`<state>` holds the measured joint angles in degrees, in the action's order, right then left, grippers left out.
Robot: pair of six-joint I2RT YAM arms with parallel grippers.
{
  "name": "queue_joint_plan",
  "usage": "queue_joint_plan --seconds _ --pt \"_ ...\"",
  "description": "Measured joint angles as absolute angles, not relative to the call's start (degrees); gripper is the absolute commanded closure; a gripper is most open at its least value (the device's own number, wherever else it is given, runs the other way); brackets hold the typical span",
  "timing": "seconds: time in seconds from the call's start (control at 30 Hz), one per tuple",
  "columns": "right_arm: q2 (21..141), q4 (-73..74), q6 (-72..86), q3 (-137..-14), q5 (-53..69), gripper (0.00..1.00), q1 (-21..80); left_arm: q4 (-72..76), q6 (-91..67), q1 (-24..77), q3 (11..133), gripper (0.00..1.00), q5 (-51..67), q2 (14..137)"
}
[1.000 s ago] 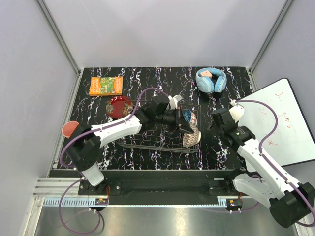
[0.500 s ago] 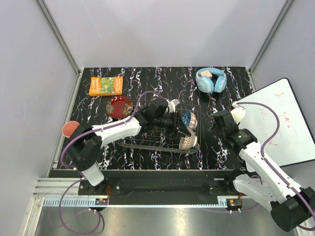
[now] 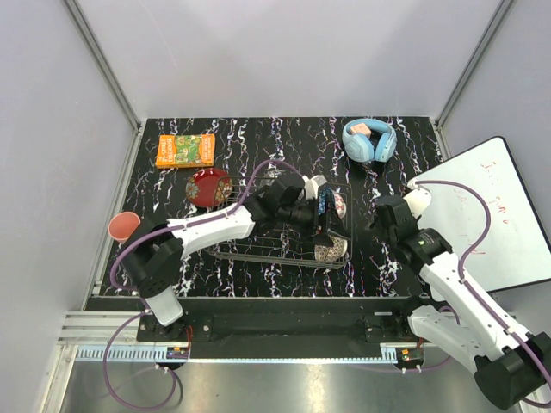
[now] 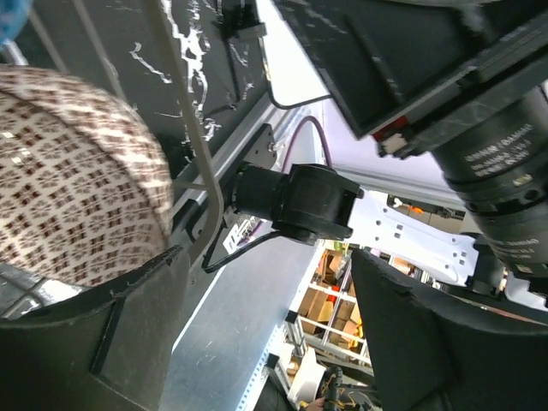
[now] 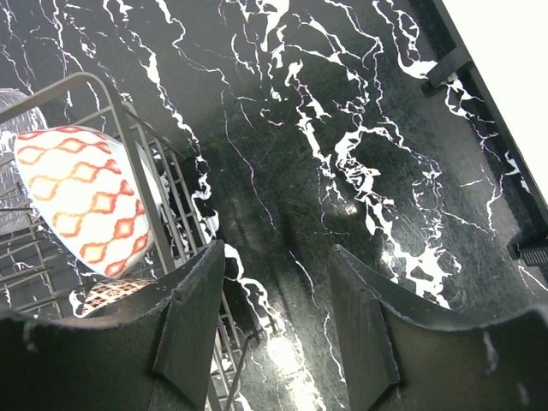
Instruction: Load the mixed dishes into the dish rack
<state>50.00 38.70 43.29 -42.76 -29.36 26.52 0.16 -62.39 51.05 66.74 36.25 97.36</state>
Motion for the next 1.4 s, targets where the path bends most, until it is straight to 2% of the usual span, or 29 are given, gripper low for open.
queue_joint_plan --seconds 0.17,0.2,0.23,0.43,0.63,0.73,0.83,0.93,1.03,1.2,1.4 --pt "49.17 38.79 43.18 -42.17 -29.34 0.41 26.52 -0.01 -61.39 52.25 68.38 0.12 37.69 97.38" --pt "49.10 38.74 43.07 -42.17 -29.36 0.41 26.52 -0.25 -60.97 52.42 69.10 0.04 38.28 97.38" --pt "49.04 38.74 42.98 -42.17 -29.34 0.41 26.52 -0.54 -60.23 52.51 69.95 0.01 38.94 97.38" --pt "50.22 38.96 41.69 -43.70 -29.36 0.41 26.52 -6.44 -51.53 50.89 76.99 0.01 44.82 97.36" --pt "52.45 38.76 40.01 -49.50 -29.39 0.41 26.52 -29.69 -31.62 39.20 95.90 0.01 48.80 99.13" --pt "53.65 38.61 38.74 -52.40 -29.41 0.40 26.52 -44.29 -18.48 31.11 110.93 0.01 44.64 102.59" --pt "56.01 38.15 37.26 -55.70 -29.34 0.40 26.52 -52.77 -9.23 24.51 117.67 0.01 37.58 103.59" --pt "59.81 36.97 35.70 -59.37 -29.06 0.39 26.52 -56.97 -2.87 19.59 113.62 0.01 29.78 101.01" --pt "65.54 35.20 34.35 -64.18 -27.81 0.38 26.50 -57.45 1.10 15.55 101.93 0.01 23.66 96.82" --pt "76.64 32.16 33.89 -72.60 -22.31 0.38 25.04 -55.13 2.79 12.86 87.70 0.01 19.25 93.71" --pt "82.76 30.46 34.24 -74.83 -16.80 0.38 24.05 -48.71 3.07 12.29 76.71 0.01 17.69 88.84"
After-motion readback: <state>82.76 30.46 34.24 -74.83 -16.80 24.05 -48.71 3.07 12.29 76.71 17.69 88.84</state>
